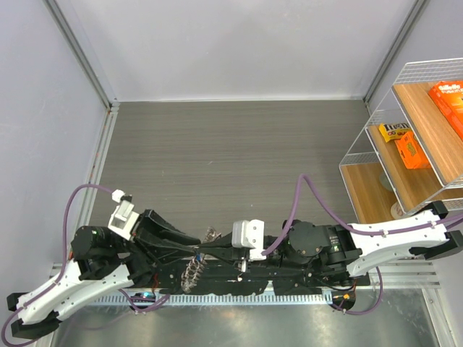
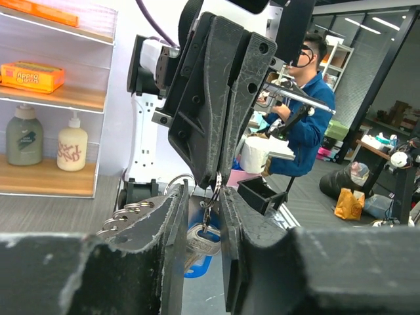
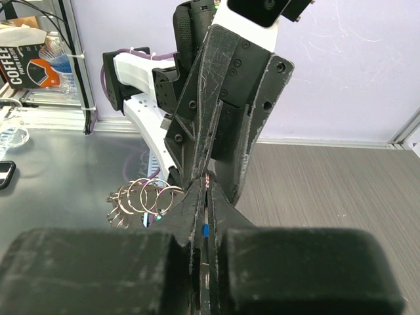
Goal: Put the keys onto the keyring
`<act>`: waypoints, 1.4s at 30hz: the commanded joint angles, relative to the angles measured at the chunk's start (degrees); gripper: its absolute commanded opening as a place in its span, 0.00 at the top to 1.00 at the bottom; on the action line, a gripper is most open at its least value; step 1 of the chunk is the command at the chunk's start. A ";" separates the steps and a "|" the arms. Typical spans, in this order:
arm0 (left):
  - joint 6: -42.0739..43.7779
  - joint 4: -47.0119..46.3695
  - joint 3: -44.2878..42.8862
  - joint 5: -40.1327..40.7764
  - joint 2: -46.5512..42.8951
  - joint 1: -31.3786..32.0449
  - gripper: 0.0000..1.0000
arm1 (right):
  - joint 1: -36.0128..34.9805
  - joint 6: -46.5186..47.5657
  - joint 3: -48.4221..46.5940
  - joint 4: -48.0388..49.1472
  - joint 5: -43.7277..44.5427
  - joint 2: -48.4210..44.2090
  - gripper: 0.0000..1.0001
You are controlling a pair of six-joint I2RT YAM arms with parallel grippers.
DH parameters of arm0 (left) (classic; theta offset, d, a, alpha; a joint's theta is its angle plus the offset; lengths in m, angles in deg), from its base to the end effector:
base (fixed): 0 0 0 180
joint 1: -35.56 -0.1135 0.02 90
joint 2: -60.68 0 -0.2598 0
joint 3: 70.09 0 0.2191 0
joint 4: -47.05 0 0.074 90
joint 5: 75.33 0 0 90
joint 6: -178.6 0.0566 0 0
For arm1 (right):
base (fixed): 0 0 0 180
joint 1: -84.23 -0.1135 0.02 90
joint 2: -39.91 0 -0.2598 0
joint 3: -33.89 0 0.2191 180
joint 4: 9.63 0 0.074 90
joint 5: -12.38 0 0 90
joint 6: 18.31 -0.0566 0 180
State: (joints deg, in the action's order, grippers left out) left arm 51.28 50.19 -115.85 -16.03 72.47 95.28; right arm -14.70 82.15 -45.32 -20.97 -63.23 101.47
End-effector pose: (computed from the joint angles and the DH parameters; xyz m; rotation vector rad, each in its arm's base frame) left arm 0.0016 -0.0601 0.3519 0.7843 1.0407 -1.7615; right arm -0.0223 0.2325 0.4225 -1.1328 1.0686 1.0618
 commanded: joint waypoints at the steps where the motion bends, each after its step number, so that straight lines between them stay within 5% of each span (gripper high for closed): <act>1: -0.29 -2.54 -1.42 -1.82 1.74 0.13 0.74 | 0.41 -0.18 -3.49 5.73 -0.33 -0.30 0.95; 4: -0.38 -2.80 -1.60 -2.35 2.44 0.13 0.81 | 0.50 -0.26 -3.40 5.81 -0.16 -0.48 0.95; 7: -0.30 -2.72 -1.60 -2.79 3.15 0.04 1.00 | 0.50 -0.09 -3.31 6.08 -0.24 -0.74 0.94; 18: 3.39 3.61 -3.88 -0.50 2.89 0.13 1.00 | 0.59 -0.96 -4.19 3.09 -0.33 -1.97 0.94; 24: 5.15 6.69 -5.02 0.29 2.45 0.04 1.00 | 0.67 -1.76 -3.75 0.45 0.81 -3.72 0.88; 30: 6.64 10.20 -6.17 0.29 2.89 0.13 1.00 | 0.59 -2.99 -4.36 -3.58 1.16 -5.66 0.70; 42: 9.63 22.06 -12.49 -4.45 6.13 0.13 1.00 | 0.85 -7.64 -17.02 -34.41 1.61 -3.11 0.58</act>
State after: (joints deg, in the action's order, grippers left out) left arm 59.11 69.64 -123.96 -17.71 77.41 95.28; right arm -14.16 77.45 -58.01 -43.11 -61.08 97.29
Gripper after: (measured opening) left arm 0.030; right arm 0.412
